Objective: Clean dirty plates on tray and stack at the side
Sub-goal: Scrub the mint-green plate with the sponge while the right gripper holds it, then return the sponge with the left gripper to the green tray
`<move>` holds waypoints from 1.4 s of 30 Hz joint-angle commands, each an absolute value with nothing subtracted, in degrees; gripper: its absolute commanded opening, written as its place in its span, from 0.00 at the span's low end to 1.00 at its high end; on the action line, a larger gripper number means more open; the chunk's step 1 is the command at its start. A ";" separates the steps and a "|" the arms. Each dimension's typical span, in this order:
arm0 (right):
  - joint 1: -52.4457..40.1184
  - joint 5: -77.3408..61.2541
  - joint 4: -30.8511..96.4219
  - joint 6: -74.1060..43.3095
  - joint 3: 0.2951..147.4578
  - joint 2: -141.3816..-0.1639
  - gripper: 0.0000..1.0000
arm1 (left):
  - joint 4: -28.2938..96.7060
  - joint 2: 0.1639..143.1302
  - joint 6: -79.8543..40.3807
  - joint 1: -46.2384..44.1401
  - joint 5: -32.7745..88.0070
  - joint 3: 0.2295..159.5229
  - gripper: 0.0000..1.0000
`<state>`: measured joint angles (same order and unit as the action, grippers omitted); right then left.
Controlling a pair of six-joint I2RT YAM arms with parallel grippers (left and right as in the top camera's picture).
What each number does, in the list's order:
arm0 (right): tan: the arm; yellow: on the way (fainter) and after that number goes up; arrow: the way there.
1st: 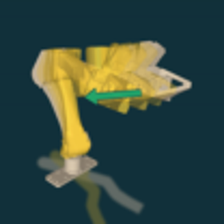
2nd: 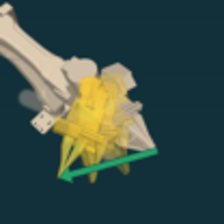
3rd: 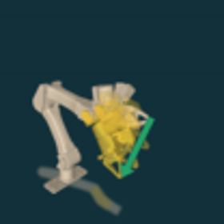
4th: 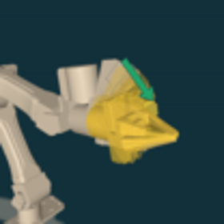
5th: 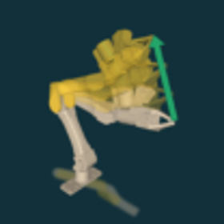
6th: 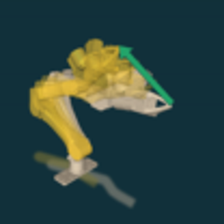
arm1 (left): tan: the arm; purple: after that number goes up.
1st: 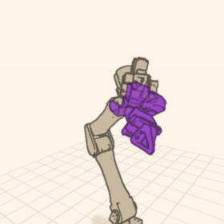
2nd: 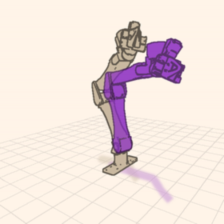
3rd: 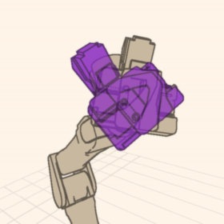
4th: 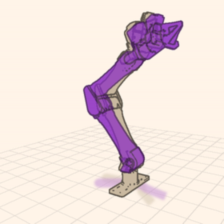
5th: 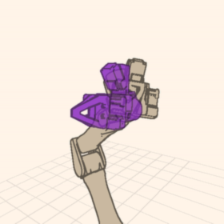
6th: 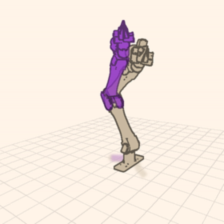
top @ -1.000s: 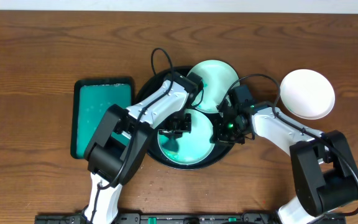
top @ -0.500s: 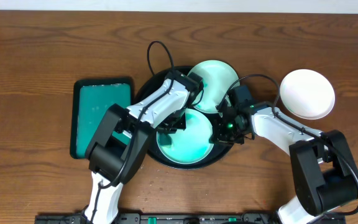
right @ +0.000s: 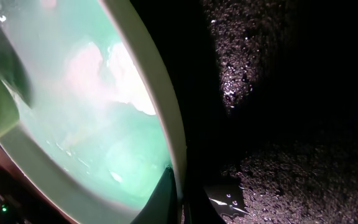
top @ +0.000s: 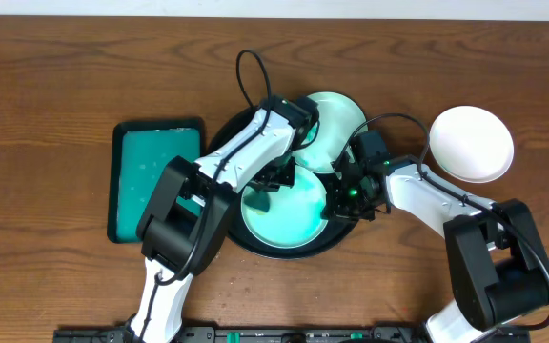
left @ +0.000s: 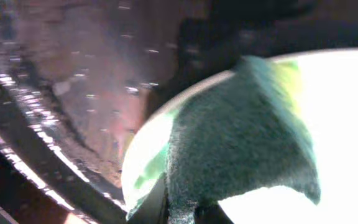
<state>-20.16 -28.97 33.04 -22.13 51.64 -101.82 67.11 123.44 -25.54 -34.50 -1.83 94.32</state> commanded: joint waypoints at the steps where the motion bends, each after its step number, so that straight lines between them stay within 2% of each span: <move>1: -20.29 -22.96 33.61 -20.73 50.57 -103.39 0.01 | 67.07 122.43 -20.29 -33.78 4.56 96.57 0.07; 8: -20.29 -22.96 33.61 -20.73 50.57 -103.39 0.01 | 68.75 114.89 -18.41 -32.64 5.93 96.57 0.07; 16: -20.29 -22.98 33.63 -20.73 50.57 -103.39 0.01 | 69.84 108.09 -18.79 -22.11 5.04 96.57 0.07; 24: -20.29 -22.98 33.67 -20.73 50.57 -103.39 0.01 | 71.77 108.33 -18.74 -9.61 -0.93 96.55 0.07; 31: -20.29 -22.98 33.63 -20.73 50.57 -103.39 0.01 | 70.22 110.30 -18.41 -0.56 -1.37 94.61 0.07; 42: -20.29 -22.98 33.63 -20.73 50.57 -103.39 0.01 | 69.58 119.00 -18.02 1.15 -1.17 93.91 0.07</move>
